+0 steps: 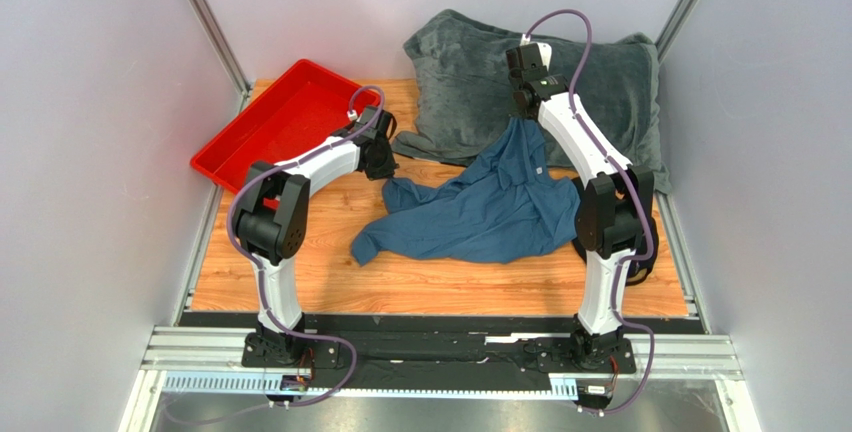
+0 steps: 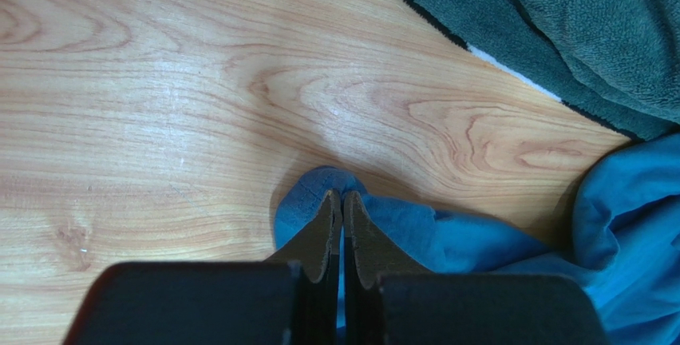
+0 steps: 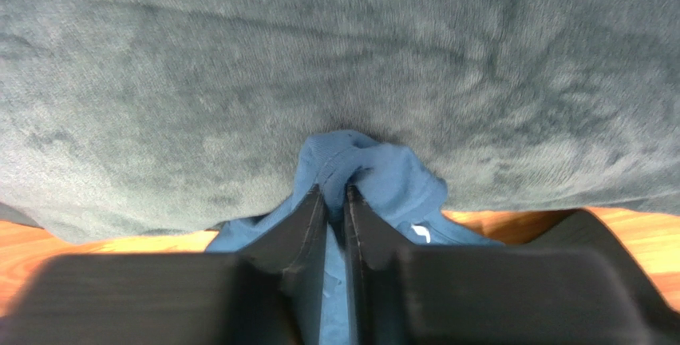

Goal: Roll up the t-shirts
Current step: Flatten out the T-shirt at the center of the board.

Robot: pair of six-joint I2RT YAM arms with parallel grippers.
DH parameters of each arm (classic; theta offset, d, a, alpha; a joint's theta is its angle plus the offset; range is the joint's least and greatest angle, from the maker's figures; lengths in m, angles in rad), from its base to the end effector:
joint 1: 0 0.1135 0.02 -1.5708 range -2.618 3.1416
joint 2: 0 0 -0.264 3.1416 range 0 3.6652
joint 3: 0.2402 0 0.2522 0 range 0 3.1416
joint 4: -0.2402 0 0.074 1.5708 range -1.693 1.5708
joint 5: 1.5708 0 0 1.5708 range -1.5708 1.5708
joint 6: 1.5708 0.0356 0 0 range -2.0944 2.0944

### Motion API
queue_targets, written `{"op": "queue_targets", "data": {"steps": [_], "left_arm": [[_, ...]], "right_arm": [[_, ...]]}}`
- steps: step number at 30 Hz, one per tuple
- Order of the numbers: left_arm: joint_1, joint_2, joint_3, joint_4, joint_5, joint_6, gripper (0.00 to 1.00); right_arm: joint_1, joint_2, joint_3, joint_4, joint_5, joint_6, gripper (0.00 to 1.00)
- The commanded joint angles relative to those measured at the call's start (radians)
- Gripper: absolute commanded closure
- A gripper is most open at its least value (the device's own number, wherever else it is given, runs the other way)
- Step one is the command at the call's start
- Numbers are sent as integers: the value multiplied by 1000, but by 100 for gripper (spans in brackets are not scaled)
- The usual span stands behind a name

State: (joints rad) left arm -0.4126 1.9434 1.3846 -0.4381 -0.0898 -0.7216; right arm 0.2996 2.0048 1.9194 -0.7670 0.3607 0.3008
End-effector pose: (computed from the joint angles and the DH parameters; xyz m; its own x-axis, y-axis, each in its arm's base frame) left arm 0.3815 -0.1635 0.1885 -0.8119 -0.3628 -0.4573 -0.2418 0.9221 -0.3021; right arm 0.4345 0.1210 0.3111 -0.7031 0.0730 -0.7074 0.1614 0.9851 -0.0588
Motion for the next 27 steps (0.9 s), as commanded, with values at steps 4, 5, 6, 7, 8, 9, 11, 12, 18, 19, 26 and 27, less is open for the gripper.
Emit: {"op": "queue_targets", "data": {"steps": [4,5,6,7,8,9,11,12,18,19,26,27], "left_arm": [[-5,-60,27,-19,-53,25,100],[-6,-86,25,-33,-74,25,100],[-6,-101,22,-39,-86,28,100],[-6,-116,21,-50,-100,31,100],[-6,-150,19,-71,-131,36,100],[-5,-170,19,-83,-148,42,100],[-5,-237,5,-111,-198,50,100],[-6,-263,1,-117,-215,57,100],[-5,-504,-24,-192,-346,102,100],[-5,-565,-21,-206,-370,108,100],[-5,-849,17,-309,-435,172,100],[-5,-877,27,-321,-438,177,100]], "right_arm": [[-5,-15,73,-8,55,-12,100],[-5,-43,72,-17,54,-8,100],[-7,-58,69,-18,53,-5,100],[-5,-75,64,-23,57,-3,100],[-5,-110,64,-35,57,1,100],[-5,-130,64,-43,58,6,100],[-5,-170,58,-61,60,11,100],[-7,-217,53,-66,57,17,100],[-7,-415,30,-107,31,50,100],[-5,-441,29,-115,24,57,100],[-7,-669,21,-161,-31,92,100],[-7,-690,29,-167,-55,98,100]]}}
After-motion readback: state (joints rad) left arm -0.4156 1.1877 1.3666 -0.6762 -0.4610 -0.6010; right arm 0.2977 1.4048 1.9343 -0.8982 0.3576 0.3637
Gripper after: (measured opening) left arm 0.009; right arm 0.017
